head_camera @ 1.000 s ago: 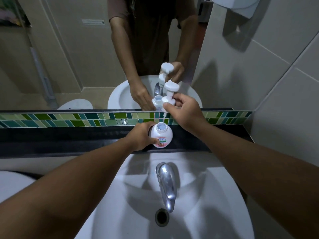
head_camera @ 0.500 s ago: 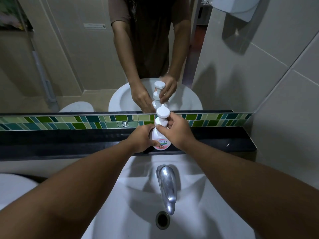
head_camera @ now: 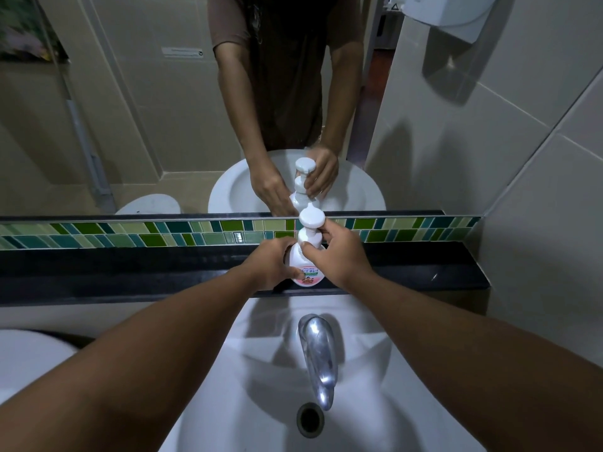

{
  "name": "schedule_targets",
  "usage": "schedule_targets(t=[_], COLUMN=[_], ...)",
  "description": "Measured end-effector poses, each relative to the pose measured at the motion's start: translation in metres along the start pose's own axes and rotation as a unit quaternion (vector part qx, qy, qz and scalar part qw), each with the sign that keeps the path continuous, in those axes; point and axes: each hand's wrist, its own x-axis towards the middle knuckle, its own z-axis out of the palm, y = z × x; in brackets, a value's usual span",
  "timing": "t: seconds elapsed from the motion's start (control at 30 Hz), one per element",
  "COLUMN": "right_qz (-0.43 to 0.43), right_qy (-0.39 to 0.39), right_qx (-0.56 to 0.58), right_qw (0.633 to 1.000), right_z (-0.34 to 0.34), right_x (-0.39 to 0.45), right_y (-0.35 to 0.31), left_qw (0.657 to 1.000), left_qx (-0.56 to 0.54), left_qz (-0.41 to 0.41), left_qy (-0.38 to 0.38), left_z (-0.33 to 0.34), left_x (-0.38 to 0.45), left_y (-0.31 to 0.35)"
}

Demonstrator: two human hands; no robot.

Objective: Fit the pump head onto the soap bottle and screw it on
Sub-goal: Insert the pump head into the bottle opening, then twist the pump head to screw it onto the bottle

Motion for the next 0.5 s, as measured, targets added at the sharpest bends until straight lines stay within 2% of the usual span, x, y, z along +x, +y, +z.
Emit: schedule_targets(t=[0.23,0.5], right_qz=[0.051,0.058], right_qy=[-0.001,-0.010], right_qx=[0.029,0.014], right_qw=[0.998,0.998], right_z=[0.010,0.013], right_x=[-0.011,-0.009], right_y=[0.015,0.013], left_qw=[1.000,1.000], left_qx=[0.003,-0.001], left_qz=[0.007,0.014], left_qy=[0.009,0.015], left_z=[0.002,0.006], left_x=[0.002,0.005], left_y=[-0.005,-0.011])
